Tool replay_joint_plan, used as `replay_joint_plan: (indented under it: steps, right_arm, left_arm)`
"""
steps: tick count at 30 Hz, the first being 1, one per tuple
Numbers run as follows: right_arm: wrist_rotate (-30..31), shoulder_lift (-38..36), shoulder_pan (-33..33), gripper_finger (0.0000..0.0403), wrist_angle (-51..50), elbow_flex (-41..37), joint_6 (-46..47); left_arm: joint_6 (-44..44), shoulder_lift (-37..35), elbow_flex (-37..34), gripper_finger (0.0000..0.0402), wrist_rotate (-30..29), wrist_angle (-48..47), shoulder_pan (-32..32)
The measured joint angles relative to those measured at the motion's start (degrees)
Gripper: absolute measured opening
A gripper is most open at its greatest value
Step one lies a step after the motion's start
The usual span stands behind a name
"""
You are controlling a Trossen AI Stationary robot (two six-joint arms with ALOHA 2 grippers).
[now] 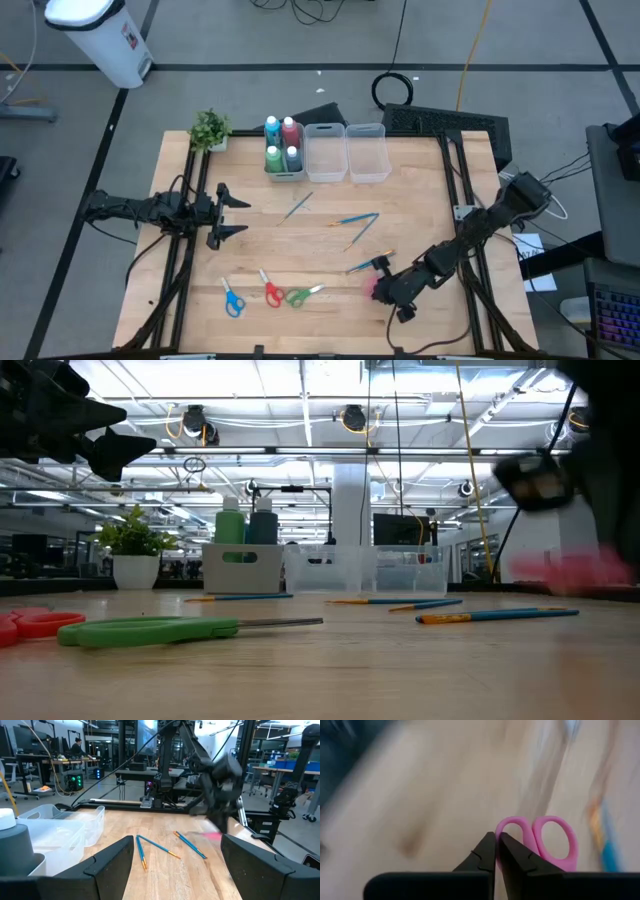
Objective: Pick & Place Paint Supplies
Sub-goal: Put the pink scissors into the left transparent bin
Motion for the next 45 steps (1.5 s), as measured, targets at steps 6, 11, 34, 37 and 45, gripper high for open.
replay_joint_plan:
  steps: [6,11,34,37,45]
  right_arm:
    - [1.6,-3.7,-0.8,0.0003,8.8,-0.1,-1.7]
    - [1.6,-4.0,-3.1,0.0002,20.0,0.1,-6.5]
    - [1.5,-4.2,-27.2,0.0002,47.8,0.1,-14.8]
    - [1.4,-4.2,-31.9,0.0002,48.1,0.1,-13.9]
    - [1.3,0.2,-46.0,0.0002,50.0,0.2,-8.6]
  left_arm:
    - [0.0,0.0,0.0,0.0308,0.0,-0.2,0.0]
    - [0.0,0.0,0.0,0.0308,0.0,0.0,0.0]
    - [0.0,0.0,0.0,0.0308,0.0,0.0,0.0]
    - [0.0,0.0,0.0,0.0308,0.0,0.0,0.0]
    - [0.0,0.0,0.0,0.0308,0.0,0.0,0.0]
